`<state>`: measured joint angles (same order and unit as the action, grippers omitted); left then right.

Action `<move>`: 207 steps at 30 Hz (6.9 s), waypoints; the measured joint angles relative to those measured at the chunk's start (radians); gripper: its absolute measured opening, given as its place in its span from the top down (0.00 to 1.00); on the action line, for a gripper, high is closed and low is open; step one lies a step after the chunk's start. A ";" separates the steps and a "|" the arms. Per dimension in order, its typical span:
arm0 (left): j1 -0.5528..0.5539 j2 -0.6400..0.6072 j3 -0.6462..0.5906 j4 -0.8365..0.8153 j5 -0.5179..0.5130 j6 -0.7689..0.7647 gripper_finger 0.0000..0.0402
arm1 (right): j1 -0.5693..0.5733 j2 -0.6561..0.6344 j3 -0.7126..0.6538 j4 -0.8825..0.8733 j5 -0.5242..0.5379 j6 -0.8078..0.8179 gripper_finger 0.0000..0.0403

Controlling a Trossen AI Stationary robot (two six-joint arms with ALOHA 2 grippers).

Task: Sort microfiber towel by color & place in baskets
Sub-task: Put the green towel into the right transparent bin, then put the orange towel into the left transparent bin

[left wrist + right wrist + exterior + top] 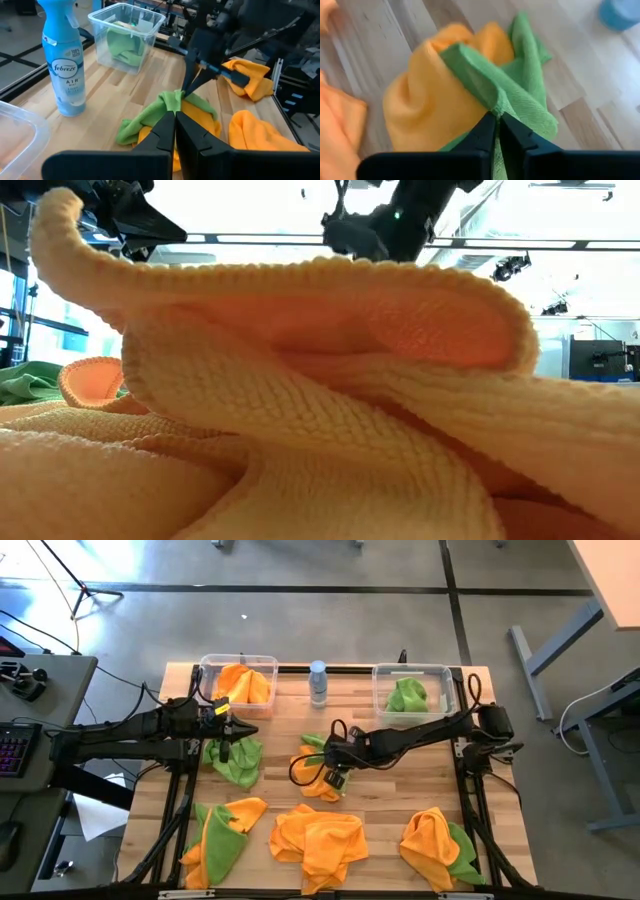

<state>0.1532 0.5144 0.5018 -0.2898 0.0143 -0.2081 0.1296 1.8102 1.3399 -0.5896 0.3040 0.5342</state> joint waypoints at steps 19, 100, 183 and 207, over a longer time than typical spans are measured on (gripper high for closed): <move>0.000 0.000 0.000 -0.002 0.000 0.001 1.00 | 0.122 -0.389 0.000 0.330 0.385 -0.218 1.00; 0.002 0.108 0.001 0.132 -0.176 -0.071 1.00 | -0.804 -0.697 -0.461 -0.177 -0.034 0.037 1.00; 0.002 0.110 0.000 0.130 -0.179 -0.070 0.93 | 0.190 -0.605 -0.378 0.093 0.192 0.325 1.00; -0.142 0.177 0.023 0.092 -0.242 -0.099 0.68 | 0.199 -0.604 -0.379 -0.019 0.193 0.375 1.00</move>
<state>0.0111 0.6916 0.5244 -0.1976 -0.2281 -0.3071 0.3283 1.2060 0.9611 -0.6090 0.4973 0.9095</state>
